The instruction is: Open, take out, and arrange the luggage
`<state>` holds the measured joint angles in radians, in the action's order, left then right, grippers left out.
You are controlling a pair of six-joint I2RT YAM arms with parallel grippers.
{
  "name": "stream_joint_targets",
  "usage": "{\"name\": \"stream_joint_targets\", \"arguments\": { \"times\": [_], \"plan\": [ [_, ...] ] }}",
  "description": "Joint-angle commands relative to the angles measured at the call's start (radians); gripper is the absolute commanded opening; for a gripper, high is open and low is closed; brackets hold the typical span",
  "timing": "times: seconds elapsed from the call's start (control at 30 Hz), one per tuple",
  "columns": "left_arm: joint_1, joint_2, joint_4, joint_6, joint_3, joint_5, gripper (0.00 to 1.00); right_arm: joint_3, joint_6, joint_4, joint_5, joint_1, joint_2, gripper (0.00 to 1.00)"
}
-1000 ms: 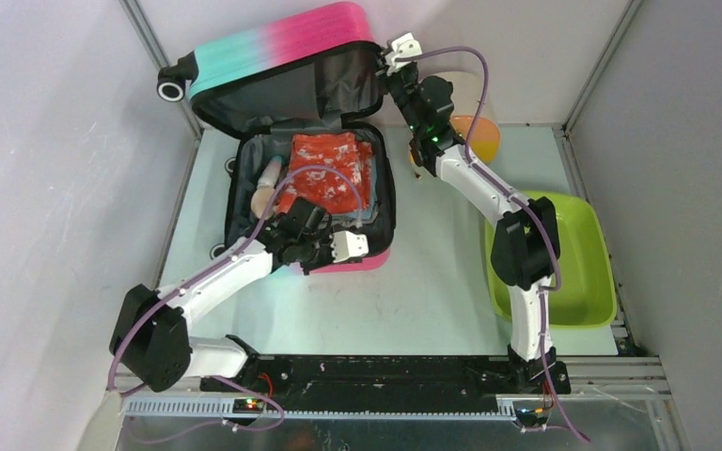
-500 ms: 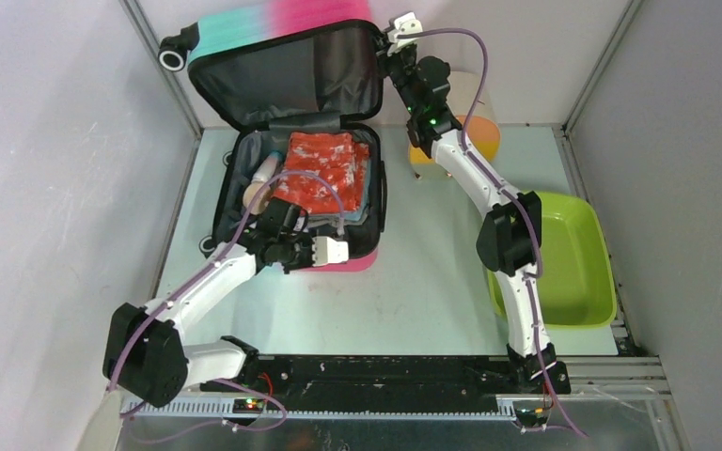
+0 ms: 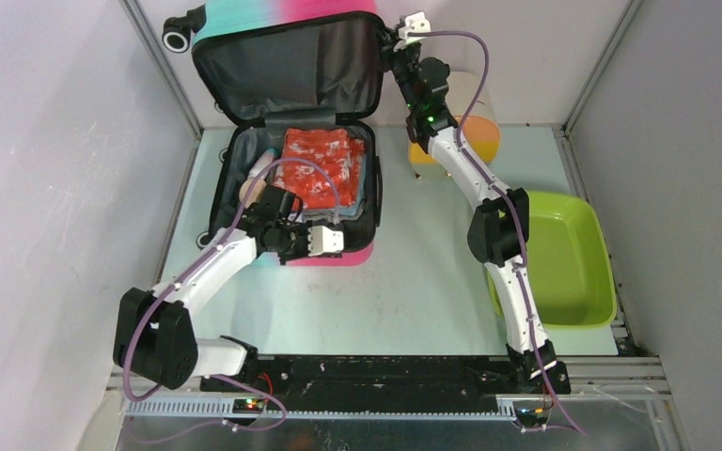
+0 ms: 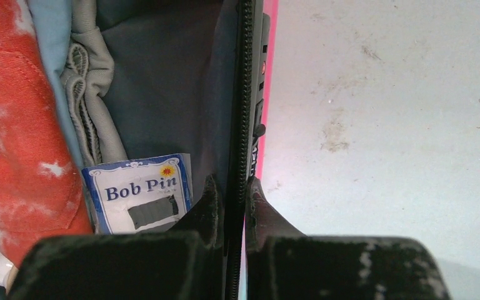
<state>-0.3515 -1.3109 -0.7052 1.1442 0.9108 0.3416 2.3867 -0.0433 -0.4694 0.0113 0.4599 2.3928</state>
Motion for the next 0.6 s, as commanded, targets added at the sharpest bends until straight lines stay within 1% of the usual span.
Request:
{"name": "stream_joint_targets", "arguments": {
  "times": [0.0,0.23,0.33,0.43,0.5,0.53,0.57],
  "plan": [
    [0.064,-0.037,0.145,0.080,-0.009,-0.195,0.00,0.024,0.128,0.047,0.013,-0.004,0.086,0.00],
    [0.085,-0.068,0.109,0.156,0.007,-0.138,0.00,0.025,0.134,0.009,0.004,-0.014,0.097,0.00],
    [0.089,-0.067,0.108,0.176,0.010,-0.145,0.00,-0.021,0.125,-0.037,-0.011,-0.017,0.067,0.22],
    [0.108,-0.067,0.108,0.195,0.016,-0.141,0.00,-0.081,0.111,-0.057,-0.001,-0.015,0.005,0.30],
    [0.118,-0.068,0.120,0.207,0.021,-0.131,0.00,-0.136,0.094,-0.076,0.011,-0.013,-0.049,0.43],
    [0.122,-0.078,0.113,0.213,0.039,-0.124,0.00,-0.187,0.080,-0.089,0.011,-0.009,-0.070,0.52],
    [0.123,-0.084,0.089,0.223,0.051,-0.121,0.00,-0.212,0.074,-0.111,0.011,-0.007,-0.114,0.54]
  ]
}}
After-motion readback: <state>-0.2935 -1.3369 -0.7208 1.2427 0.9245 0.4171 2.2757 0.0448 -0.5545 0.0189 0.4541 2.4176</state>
